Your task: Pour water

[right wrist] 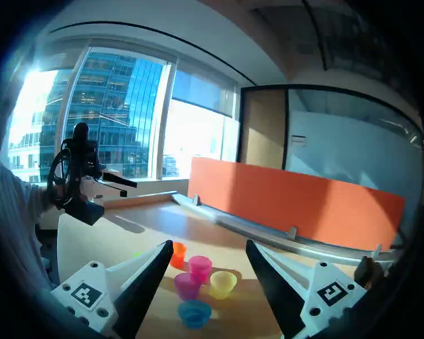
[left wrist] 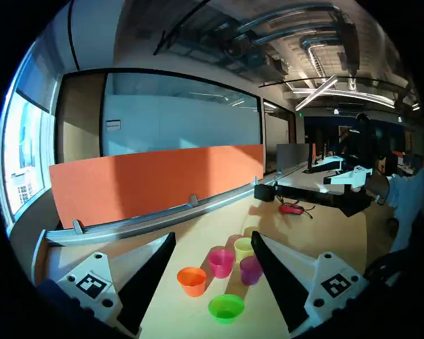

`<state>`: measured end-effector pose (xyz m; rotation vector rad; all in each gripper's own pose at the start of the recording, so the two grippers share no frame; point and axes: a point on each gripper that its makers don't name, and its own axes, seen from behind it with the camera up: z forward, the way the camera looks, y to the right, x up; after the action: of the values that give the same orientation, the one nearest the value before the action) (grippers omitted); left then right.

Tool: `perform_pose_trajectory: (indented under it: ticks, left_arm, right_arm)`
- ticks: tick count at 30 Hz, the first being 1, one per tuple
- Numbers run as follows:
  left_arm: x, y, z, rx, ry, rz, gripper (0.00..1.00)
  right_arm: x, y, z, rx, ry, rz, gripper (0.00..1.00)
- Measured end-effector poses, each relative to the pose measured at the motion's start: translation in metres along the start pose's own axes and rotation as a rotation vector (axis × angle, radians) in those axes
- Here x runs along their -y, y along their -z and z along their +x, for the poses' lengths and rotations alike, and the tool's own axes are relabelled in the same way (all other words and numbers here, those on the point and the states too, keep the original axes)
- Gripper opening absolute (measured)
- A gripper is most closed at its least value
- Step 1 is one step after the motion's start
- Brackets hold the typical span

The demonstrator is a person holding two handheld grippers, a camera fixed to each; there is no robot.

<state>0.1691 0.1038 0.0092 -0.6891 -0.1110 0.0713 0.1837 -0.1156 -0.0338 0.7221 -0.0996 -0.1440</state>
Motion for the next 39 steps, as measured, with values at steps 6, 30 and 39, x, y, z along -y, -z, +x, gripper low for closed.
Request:
perform_pose_trajectory:
  ticks: [6,30,39]
  left_arm:
    - [-0.008,-0.004,-0.024,0.031,-0.01,-0.03,0.99]
    - [-0.022,-0.009,-0.135,0.192,-0.021,-0.079,0.99]
    - [-0.031,-0.007,-0.167,0.25,-0.037,-0.096,0.99]
  right_arm:
    - [0.005,-0.003,-0.024,0.036,-0.007,0.027,0.99]
    - [0.02,-0.013,-0.144,0.234,-0.009,0.094,0.99]
    - [0.024,-0.013,-0.179,0.292,-0.018,0.105,1.0]
